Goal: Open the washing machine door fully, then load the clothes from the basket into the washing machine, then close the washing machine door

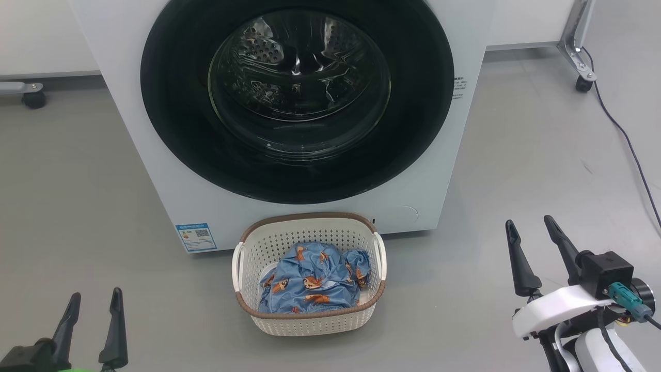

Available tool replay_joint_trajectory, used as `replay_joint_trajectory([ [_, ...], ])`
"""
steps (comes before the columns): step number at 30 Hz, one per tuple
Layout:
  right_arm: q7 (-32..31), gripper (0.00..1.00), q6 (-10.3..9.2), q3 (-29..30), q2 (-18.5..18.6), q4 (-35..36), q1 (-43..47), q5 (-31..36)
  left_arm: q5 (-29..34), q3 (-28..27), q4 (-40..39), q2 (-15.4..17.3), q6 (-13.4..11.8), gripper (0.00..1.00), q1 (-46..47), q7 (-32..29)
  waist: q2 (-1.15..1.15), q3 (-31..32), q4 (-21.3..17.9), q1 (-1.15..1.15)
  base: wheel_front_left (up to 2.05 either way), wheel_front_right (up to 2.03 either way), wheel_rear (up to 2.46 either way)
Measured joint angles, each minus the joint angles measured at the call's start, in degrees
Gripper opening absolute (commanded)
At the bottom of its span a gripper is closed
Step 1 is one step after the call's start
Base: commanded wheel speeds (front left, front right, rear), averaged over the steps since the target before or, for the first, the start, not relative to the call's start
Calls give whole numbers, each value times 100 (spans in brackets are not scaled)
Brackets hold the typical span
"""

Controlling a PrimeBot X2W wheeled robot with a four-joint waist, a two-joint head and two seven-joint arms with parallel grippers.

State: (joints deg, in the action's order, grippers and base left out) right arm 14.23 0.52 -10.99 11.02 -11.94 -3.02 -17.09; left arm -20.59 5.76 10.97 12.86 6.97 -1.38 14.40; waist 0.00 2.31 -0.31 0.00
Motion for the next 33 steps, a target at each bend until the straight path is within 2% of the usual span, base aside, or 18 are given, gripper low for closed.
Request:
replay_joint_trajectory([
  [33,0,100,51,252,-134,16,1,141,157,-77,-79,5,1,100,1,0,0,16,-37,0,8,8,-15],
])
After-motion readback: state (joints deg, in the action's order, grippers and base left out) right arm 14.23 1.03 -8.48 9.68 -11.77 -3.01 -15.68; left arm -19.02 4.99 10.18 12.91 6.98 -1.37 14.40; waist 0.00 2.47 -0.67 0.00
